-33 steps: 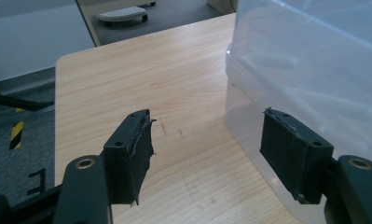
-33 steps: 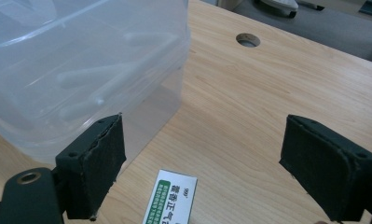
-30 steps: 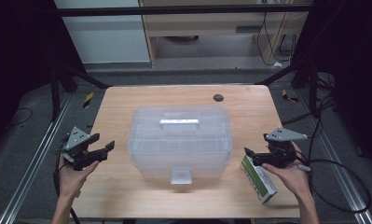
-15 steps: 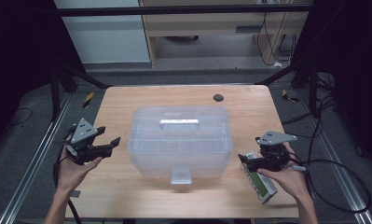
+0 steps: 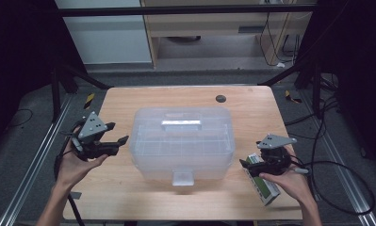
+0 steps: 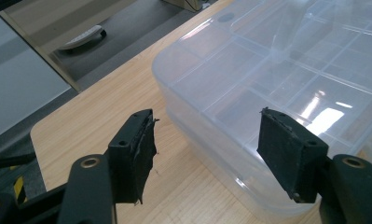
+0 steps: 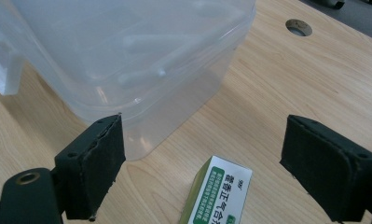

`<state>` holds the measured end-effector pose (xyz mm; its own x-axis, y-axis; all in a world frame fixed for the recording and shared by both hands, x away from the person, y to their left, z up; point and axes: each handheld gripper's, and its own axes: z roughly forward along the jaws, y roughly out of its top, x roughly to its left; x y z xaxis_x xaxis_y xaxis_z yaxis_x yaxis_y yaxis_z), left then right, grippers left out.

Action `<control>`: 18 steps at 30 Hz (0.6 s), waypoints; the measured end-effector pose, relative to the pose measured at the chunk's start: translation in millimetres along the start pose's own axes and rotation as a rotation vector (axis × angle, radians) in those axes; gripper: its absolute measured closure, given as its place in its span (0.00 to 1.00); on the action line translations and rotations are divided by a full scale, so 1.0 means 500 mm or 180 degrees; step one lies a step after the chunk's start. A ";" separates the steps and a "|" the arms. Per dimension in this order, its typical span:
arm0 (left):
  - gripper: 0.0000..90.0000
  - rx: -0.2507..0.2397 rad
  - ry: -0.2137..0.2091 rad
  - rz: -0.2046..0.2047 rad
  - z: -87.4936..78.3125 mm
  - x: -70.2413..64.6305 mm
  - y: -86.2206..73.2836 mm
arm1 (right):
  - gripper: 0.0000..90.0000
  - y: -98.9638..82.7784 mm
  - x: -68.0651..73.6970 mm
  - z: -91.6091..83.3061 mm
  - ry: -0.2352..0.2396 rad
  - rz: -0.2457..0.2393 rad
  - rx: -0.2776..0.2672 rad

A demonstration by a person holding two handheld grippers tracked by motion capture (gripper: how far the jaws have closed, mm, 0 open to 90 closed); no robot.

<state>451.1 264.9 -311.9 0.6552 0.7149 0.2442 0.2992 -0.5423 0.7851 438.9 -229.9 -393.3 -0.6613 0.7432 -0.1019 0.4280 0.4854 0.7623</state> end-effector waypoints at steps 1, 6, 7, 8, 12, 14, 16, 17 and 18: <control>0.39 0.0000 0.0000 0.0000 0.000 0.000 0.000 | 0.15 -0.001 0.000 0.001 0.0003 -0.0009 0.0008; 0.39 0.0035 -0.0024 0.0117 0.002 -0.010 0.022 | 0.15 -0.002 0.000 0.000 0.0002 -0.0009 0.0013; 0.38 0.0046 -0.0035 0.0153 0.003 -0.012 0.028 | 0.15 -0.002 -0.001 0.000 0.0007 -0.0007 0.0005; 0.38 0.0057 -0.0042 0.0188 0.003 -0.014 0.034 | 0.15 -0.002 0.000 0.000 0.0007 -0.0006 0.0012; 0.37 0.0112 -0.0066 0.0335 0.006 -0.027 0.058 | 0.14 -0.002 0.001 0.003 0.0010 -0.0026 0.0045; 0.37 0.0132 -0.0066 0.0400 0.008 -0.033 0.068 | 0.14 -0.002 0.002 0.004 0.0014 -0.0037 0.0054; 0.36 0.0154 -0.0076 0.0459 0.010 -0.039 0.078 | 0.14 -0.002 0.001 0.004 0.0015 -0.0038 0.0032; 0.36 0.0158 -0.0077 0.0484 0.012 -0.041 0.082 | 0.14 -0.002 0.001 0.003 0.0011 -0.0036 0.0027; 0.36 0.0163 -0.0083 0.0513 0.013 -0.043 0.086 | 0.14 -0.002 0.001 0.003 0.0011 -0.0035 0.0027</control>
<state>454.5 223.3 -287.2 0.7151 0.6056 0.3492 0.2234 -0.6713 0.7067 439.0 -229.4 -395.1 -0.6681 0.7362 -0.1082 0.4258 0.4975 0.7558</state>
